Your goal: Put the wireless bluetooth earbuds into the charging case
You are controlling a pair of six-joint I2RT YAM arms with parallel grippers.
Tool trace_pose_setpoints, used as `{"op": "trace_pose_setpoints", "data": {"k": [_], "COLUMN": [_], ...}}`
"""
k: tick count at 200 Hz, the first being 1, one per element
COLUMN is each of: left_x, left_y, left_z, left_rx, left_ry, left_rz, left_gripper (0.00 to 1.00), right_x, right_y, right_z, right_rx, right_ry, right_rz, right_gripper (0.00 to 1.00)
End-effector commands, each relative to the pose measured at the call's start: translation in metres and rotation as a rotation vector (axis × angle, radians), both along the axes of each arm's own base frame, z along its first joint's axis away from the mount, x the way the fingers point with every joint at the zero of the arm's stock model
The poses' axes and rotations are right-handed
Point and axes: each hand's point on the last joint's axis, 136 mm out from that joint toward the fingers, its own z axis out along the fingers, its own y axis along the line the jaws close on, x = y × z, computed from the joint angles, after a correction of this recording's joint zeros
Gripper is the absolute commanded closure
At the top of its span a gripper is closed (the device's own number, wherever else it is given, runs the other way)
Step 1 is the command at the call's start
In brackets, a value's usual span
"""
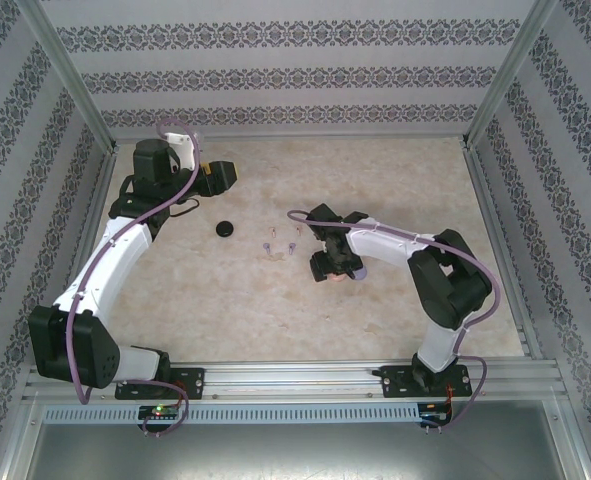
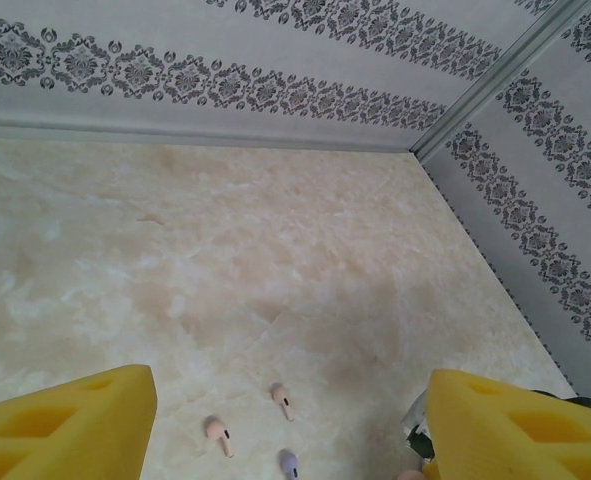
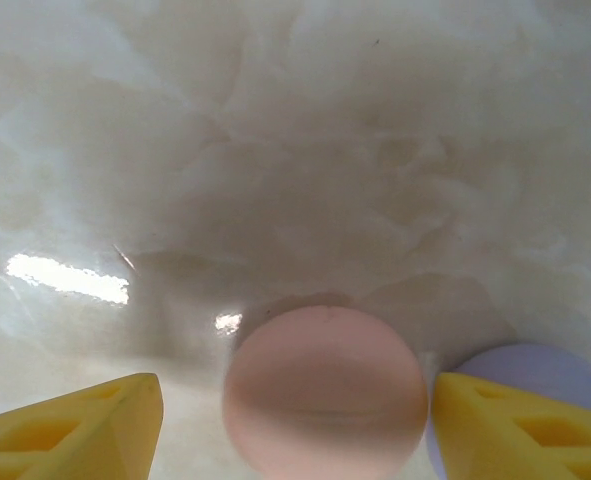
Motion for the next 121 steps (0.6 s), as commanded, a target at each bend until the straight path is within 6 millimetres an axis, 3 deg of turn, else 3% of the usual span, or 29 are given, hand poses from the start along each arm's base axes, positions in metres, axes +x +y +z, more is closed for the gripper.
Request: {"op": "trace_pose_setpoints", "data": {"k": [1, 100, 121], "left_x": [-0.001, 0.003, 0.002], "left_y": [-0.002, 0.011, 0.015], "left_z": [0.03, 0.025, 0.025], "left_rx": [0.007, -0.011, -0.012], "left_ry": [-0.09, -0.082, -0.09], "left_rz": [-0.018, 0.082, 0.108], "left_gripper": [0.28, 0.23, 0.17], "right_x": [0.003, 0.002, 0.0], "right_y": [-0.004, 0.002, 0.0], "right_z": [-0.002, -0.007, -0.009], "right_rx": [-0.029, -0.046, -0.066], "right_ry": [0.012, 0.025, 0.035], "right_rz": [0.008, -0.102, -0.157], "right_gripper": [0.3, 0.33, 0.34]}}
